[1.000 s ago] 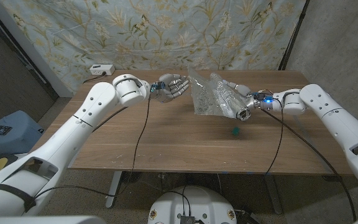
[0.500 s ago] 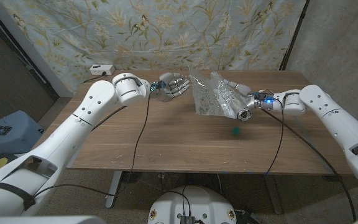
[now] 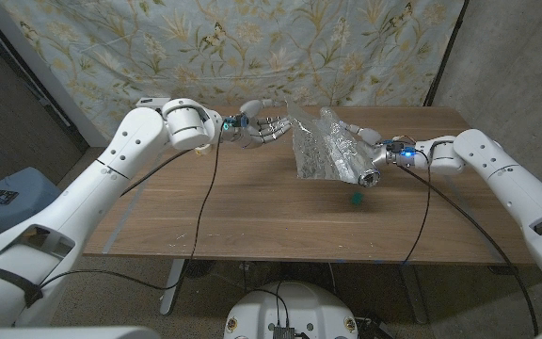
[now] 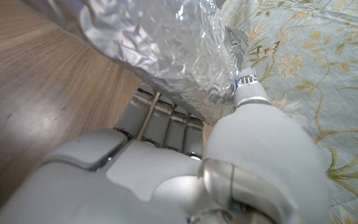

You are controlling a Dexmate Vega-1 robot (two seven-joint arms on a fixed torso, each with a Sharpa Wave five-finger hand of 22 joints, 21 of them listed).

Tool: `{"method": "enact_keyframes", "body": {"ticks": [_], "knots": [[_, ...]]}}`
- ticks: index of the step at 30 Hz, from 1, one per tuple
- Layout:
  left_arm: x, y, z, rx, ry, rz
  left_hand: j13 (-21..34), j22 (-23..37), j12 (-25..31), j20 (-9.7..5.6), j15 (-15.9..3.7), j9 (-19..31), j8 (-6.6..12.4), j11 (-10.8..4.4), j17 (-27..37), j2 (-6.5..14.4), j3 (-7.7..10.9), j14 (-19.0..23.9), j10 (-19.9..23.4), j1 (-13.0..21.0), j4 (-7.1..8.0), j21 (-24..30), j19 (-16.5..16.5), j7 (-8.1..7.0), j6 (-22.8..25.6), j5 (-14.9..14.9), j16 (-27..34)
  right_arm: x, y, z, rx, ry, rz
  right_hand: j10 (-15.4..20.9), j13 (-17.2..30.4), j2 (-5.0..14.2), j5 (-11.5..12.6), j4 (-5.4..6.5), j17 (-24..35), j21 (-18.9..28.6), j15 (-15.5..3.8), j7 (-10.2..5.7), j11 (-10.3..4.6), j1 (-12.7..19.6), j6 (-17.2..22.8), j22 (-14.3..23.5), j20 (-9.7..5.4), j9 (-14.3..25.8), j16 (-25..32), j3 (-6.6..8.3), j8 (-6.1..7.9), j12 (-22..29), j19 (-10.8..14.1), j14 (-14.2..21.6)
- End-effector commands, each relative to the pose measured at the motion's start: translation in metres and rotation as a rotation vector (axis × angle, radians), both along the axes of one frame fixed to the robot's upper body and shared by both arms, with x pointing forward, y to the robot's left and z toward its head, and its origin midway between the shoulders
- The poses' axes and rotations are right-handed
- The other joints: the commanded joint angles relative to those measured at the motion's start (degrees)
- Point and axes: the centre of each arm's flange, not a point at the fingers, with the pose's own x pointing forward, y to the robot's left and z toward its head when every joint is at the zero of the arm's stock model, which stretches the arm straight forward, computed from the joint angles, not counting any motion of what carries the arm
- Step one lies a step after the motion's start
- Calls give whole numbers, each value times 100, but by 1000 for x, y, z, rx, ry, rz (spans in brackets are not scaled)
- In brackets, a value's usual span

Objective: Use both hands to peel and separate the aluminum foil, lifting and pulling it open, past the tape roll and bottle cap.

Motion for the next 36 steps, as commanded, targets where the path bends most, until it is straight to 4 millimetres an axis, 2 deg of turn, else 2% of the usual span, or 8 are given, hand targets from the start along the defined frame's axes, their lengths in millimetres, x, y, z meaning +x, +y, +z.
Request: {"method": "enact_keyframes", "body": {"ticks": [1,13,23,36], "knots": [[-5,-1,12,97,45,-31,35,-3,-40,17,23,-9,-46,20,6,1,-20,-56,-100,-51,-13,-41,-46,26,-122,-52,-23,2,-1,1,-17,-17,-1,-7,24,57,-8,-23,18,-22,-3,-47,-13,51,100,6,4,11,31,15,25,4,1,-22],[7,-14,12,170,114,-75,64,-2,-87,48,91,-55,-94,120,0,16,-8,-129,-237,-88,-54,-84,-85,51,-302,-108,-25,0,-4,2,-16,-36,-9,-1,23,68,-11,-24,11,-31,-10,-53,-8,49,103,7,3,8,16,15,23,7,3,-24],[20,-24,18,242,153,-78,84,-1,-96,70,105,-87,-100,143,1,3,-7,-154,-281,-107,-96,-111,-100,58,-389,-148,-15,-1,-3,3,-16,-49,-4,-8,29,83,-8,-34,23,-38,-6,-57,-10,70,107,7,0,7,20,21,23,8,3,-28],[37,-50,18,292,176,-110,105,1,-90,76,113,-122,-74,150,0,8,6,-156,-300,-95,-162,-138,-105,57,-392,-189,5,-1,-6,5,-28,-57,-6,-6,27,92,-9,-45,35,-44,-3,-56,-34,91,111,8,1,7,22,22,23,8,12,-36]]}}
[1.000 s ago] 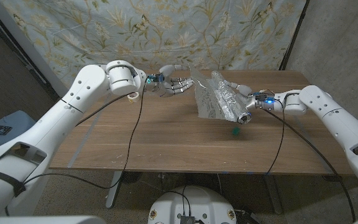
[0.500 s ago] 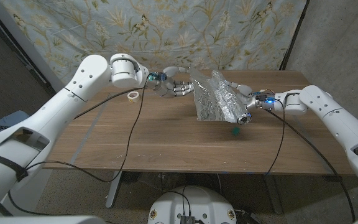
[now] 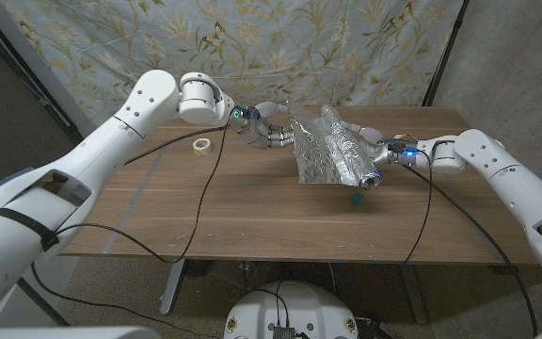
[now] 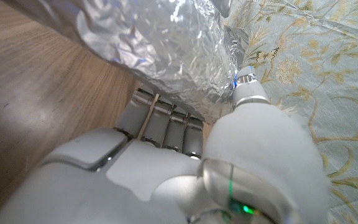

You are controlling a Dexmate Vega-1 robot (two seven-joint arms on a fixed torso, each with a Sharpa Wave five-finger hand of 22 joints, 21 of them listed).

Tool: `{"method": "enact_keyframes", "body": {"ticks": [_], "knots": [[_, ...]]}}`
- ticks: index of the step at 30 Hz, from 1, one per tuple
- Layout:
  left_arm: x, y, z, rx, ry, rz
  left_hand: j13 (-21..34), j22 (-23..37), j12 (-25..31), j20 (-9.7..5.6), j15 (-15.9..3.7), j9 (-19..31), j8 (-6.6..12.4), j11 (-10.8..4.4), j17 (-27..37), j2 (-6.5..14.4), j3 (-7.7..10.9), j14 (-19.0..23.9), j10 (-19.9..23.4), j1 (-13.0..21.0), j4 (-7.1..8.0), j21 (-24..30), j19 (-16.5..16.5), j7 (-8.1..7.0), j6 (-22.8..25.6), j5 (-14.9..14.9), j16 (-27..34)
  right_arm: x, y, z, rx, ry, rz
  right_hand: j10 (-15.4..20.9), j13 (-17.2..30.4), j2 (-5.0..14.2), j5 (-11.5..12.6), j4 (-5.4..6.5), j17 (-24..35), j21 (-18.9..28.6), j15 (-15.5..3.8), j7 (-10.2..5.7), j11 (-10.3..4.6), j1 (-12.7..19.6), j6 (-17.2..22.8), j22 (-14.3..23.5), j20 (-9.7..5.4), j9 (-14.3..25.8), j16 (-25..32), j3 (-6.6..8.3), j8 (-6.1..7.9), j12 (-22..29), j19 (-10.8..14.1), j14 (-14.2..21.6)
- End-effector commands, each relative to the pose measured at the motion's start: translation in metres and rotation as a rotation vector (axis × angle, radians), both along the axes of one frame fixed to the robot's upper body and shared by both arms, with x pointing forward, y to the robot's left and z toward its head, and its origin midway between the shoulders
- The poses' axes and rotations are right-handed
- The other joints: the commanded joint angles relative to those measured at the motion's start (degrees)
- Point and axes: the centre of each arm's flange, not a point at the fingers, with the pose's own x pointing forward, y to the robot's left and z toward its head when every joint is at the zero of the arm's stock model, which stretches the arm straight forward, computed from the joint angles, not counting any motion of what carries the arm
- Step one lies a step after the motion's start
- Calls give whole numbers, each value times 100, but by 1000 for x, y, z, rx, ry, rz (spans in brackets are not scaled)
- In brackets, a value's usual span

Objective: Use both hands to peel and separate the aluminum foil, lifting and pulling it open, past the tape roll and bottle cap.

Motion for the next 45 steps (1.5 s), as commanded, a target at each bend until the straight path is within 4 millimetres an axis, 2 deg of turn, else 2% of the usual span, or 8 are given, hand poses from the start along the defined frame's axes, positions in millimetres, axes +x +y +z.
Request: {"method": "enact_keyframes", "body": {"ticks": [1,6,14,21,24,34,42,45], "knots": [[18,-26,3,56,32,-30,30,0,11,11,4,4,17,10,-4,4,29,-37,-33,-45,-49,-17,-39,-2,-25,-15,9,0,-1,1,-10,-8,-1,-1,7,49,-5,-38,35,-5,14,-63,-23,24,108,8,0,22,23,12,23,8,11,-8],[19,-34,3,71,32,-38,42,0,7,19,24,-9,7,129,-4,25,46,-52,-64,-37,-78,-34,-50,18,-85,-30,13,1,-3,1,-12,-12,-6,-6,8,64,-5,-35,51,-9,-36,-68,-31,28,111,8,-1,23,31,12,23,7,11,-13],[14,-39,4,111,2,4,62,2,16,17,29,-23,-2,102,7,24,66,-85,-83,40,-171,-55,-63,46,-174,-51,24,1,-7,2,-24,-25,-18,-11,8,73,-5,-32,44,-15,-47,-68,-33,26,109,9,0,20,19,14,20,6,11,-18],[12,-40,3,139,-15,84,189,14,317,-73,-302,-45,75,-137,192,136,85,244,326,365,-407,-19,98,67,-43,-119,303,1,-5,2,-38,-35,-21,-16,12,73,-5,-41,46,-18,-26,-71,-34,39,113,9,1,17,16,15,18,6,13,-21],[12,-41,2,145,-19,104,341,18,582,-156,-504,-52,101,-338,269,166,85,487,578,499,-462,38,258,59,69,-141,436,0,-4,2,-41,-37,-24,-18,14,75,-4,-40,45,-19,-8,-68,-4,39,109,9,2,20,9,16,18,7,16,-32],[12,-42,-4,135,-17,174,615,24,1153,-366,-752,-79,181,-702,304,220,221,1162,1234,785,-491,237,709,-82,492,-111,644,-3,-2,-3,-44,-33,-18,-36,11,71,-6,-44,48,-24,1,-71,-24,44,107,10,0,18,4,11,16,-2,22,-38],[12,-43,-3,117,-22,166,603,20,1134,-382,-704,-116,116,-645,277,189,265,1103,1104,769,-451,249,695,-73,467,-90,560,-4,-3,-3,-46,-37,-29,-42,-6,57,-9,-47,36,-26,-2,-68,-33,45,105,10,3,16,-19,5,13,-14,32,-59],[12,-45,-3,116,-31,180,508,20,1154,-414,-768,-138,131,-712,280,177,293,1253,1268,811,-471,290,773,-90,569,-86,604,-5,-2,-2,-45,-40,-28,-44,-7,56,-10,-47,44,-27,6,-70,-34,47,106,10,3,14,-14,2,12,-15,36,-62]]}}
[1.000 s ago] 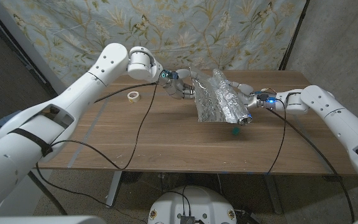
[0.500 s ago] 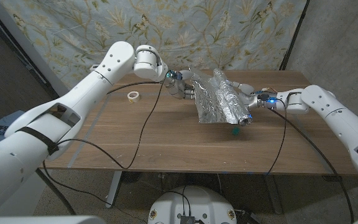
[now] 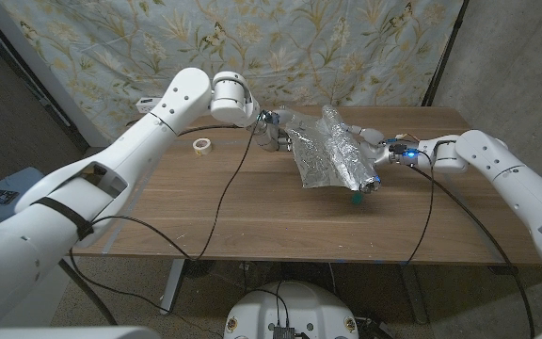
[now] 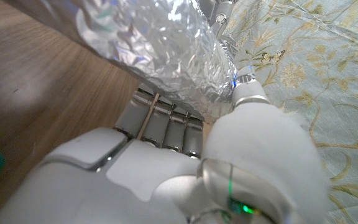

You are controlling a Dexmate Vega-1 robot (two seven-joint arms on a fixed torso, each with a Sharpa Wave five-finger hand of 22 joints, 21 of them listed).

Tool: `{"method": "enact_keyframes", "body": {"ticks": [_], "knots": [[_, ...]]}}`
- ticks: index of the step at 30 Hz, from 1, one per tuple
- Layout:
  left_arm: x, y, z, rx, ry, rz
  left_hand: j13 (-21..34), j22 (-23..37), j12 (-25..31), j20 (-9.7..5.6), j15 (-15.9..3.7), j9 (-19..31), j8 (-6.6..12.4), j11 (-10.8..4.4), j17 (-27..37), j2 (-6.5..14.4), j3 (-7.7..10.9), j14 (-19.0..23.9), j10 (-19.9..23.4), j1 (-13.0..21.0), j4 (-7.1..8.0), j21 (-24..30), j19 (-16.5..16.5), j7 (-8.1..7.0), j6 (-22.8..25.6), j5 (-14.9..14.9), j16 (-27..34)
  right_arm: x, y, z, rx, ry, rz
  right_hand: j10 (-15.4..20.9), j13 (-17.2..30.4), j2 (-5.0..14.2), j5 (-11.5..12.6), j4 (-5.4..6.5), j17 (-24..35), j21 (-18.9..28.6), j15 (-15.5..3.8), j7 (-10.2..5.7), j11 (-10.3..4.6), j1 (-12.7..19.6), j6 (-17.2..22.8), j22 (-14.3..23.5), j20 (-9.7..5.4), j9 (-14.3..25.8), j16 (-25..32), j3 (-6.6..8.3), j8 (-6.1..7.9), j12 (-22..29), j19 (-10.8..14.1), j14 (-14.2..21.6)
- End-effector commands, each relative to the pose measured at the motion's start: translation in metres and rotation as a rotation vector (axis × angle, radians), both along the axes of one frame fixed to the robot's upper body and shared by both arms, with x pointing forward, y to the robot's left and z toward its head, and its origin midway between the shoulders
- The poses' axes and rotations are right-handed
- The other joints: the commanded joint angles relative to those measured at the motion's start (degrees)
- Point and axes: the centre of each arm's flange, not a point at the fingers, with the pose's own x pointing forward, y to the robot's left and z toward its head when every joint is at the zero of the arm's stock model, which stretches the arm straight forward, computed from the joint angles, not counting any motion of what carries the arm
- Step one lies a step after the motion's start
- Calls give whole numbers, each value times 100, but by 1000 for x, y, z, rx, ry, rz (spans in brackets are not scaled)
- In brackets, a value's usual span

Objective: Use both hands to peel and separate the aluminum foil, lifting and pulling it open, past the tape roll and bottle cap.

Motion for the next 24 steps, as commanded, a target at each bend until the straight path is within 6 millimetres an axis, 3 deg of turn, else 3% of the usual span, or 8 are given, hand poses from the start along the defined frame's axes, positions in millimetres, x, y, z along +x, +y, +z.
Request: {"method": "enact_keyframes", "body": {"ticks": [1,5,9,13,24], "knots": [[-1,-2,1,-14,-19,32,-159,6,36,-53,-115,-35,15,-504,20,2,91,246,628,124,-6,109,145,-30,155,48,52,-3,0,0,2,-6,-5,-8,12,29,11,-49,19,-6,4,-67,-4,21,107,10,2,15,-13,4,35,-12,35,1],[-1,-3,1,-27,-25,50,-401,8,50,-186,-245,-93,14,-588,4,9,205,533,1009,286,-45,237,372,-61,331,69,117,-4,1,1,-1,-11,-11,-30,16,27,9,-48,27,-8,10,-72,10,21,111,10,1,15,-14,-2,36,-18,40,-11],[-1,-3,1,-31,-32,53,-491,4,14,-226,-292,-117,1,-614,-35,5,237,601,1042,311,-33,275,433,-67,368,74,105,-4,-1,2,-2,-11,-20,-26,18,26,8,-46,30,-10,10,-73,6,19,112,10,0,16,-11,-5,37,-16,40,-6],[-3,-4,3,-38,-44,55,-654,6,-52,-265,-343,-163,-29,-642,-1,-19,297,677,1129,596,-118,330,464,-66,409,62,152,-4,-3,2,-2,-12,-29,-20,21,30,8,-44,31,-13,11,-67,10,18,105,10,-1,17,-11,-7,35,-11,39,-4],[-5,-1,5,-67,-45,47,-661,8,-42,-309,-360,-202,-68,-669,25,-23,305,662,1174,737,-71,380,454,-87,398,29,153,-2,-6,0,11,6,-45,-18,24,32,7,-42,28,-19,4,-74,34,18,104,10,-5,17,-14,-9,34,-8,43,10]]}}
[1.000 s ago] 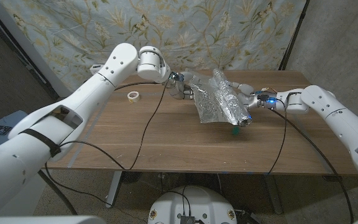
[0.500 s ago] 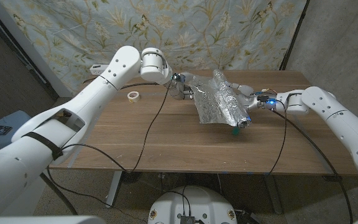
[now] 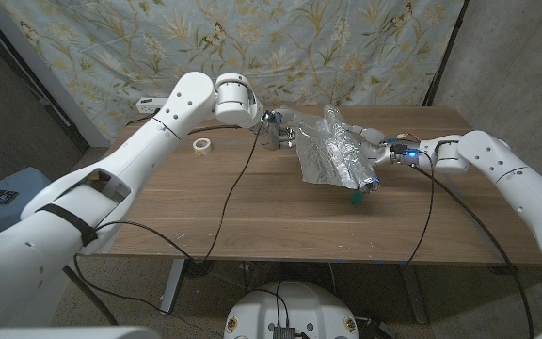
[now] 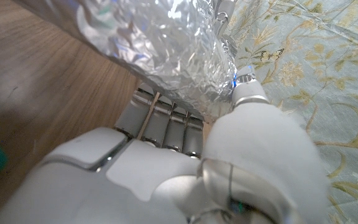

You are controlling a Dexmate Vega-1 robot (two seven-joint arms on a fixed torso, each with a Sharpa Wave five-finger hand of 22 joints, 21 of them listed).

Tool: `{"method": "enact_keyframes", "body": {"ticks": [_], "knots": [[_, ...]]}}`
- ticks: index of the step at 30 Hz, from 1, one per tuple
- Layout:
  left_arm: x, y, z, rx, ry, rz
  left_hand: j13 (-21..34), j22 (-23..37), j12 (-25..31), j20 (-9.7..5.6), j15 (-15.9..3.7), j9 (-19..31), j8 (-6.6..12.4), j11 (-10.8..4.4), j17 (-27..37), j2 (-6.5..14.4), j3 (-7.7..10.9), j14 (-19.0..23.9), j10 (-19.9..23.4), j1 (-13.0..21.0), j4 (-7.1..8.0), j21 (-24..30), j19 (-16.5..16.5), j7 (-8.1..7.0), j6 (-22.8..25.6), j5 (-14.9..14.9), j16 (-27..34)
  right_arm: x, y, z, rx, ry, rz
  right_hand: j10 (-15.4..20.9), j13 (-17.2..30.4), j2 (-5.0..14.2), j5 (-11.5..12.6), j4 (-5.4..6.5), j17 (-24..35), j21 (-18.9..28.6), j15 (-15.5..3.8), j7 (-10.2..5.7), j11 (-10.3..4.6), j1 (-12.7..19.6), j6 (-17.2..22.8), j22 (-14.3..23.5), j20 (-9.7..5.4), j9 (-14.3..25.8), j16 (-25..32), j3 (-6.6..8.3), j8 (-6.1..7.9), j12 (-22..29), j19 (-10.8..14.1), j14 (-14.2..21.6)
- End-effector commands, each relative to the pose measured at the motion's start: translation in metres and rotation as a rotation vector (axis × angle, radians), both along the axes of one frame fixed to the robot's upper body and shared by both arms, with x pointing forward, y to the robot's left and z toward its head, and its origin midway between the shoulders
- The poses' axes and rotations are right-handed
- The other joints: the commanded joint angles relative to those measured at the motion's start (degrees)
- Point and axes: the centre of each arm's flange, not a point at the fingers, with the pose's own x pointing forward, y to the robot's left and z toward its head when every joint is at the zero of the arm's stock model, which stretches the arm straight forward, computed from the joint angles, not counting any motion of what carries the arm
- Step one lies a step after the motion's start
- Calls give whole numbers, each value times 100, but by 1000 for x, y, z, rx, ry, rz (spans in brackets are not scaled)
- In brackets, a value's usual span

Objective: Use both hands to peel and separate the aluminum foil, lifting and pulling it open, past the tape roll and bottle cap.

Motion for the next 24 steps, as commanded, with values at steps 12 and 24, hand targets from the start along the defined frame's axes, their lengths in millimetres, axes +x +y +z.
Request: {"method": "enact_keyframes", "body": {"ticks": [12,24], "knots": [[-3,9,5,-29,-18,7,34,6,0,-23,-33,-21,-46,-617,18,-7,53,27,607,93,62,82,13,-39,-30,-24,17,5,-1,-4,45,34,-14,-123,-25,-25,-8,45,-15,-24,35,2,67,-117,-120,8,-3,14,-88,-42,-42,-66,71,-47],[-3,18,9,-27,-24,20,34,3,0,-35,-35,-51,-55,-629,42,-22,57,21,605,101,86,118,-9,-48,-44,-33,7,9,4,-5,64,26,8,-267,-79,-112,-29,117,-58,-66,155,94,181,-324,-394,3,44,-13,-193,-143,-113,-166,32,-192]]}}
